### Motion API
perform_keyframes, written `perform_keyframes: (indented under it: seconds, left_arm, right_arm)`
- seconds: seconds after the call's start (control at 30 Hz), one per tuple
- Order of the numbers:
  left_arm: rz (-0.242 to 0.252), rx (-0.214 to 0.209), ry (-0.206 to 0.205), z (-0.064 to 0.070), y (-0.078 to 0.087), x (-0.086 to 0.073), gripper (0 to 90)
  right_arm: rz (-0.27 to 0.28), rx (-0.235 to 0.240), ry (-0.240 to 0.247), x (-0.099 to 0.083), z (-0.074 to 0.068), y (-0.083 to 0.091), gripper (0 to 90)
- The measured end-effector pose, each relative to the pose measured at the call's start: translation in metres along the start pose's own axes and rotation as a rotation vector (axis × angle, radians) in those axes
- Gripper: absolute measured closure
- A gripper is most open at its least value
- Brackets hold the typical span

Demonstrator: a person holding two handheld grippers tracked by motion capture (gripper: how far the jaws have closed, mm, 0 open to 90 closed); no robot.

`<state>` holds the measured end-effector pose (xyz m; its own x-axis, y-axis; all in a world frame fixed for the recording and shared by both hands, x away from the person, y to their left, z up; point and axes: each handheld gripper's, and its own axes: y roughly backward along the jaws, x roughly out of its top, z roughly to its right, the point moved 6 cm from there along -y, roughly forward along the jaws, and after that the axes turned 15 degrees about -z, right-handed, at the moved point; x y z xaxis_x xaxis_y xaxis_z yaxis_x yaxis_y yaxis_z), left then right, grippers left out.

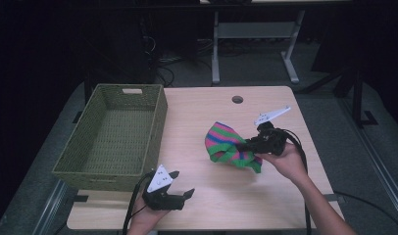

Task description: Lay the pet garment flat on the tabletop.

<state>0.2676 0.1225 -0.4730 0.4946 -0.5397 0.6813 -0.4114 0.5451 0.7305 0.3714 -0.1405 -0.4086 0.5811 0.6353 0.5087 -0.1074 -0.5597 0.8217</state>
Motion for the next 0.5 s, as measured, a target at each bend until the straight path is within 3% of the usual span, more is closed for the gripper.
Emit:
perform_keyframes:
  seconds: [0.07,0.23,0.5]
  left_arm:
    - [0.002,0.0,0.0,0.001,0.0,0.0,21.2]
    - [0.007,-0.001,0.003,0.002,0.0,0.001,21.1]
    - [0.012,-0.008,0.01,0.0,0.001,0.0,21.2]
  right_arm:
    - [-0.017,-0.011,0.004,-0.005,-0.003,-0.003,77.6]
    - [-0.011,0.025,-0.002,-0.015,-0.011,-0.006,77.6]
    - [-0.054,0.079,-0.013,-0.031,-0.024,-0.023,77.4]
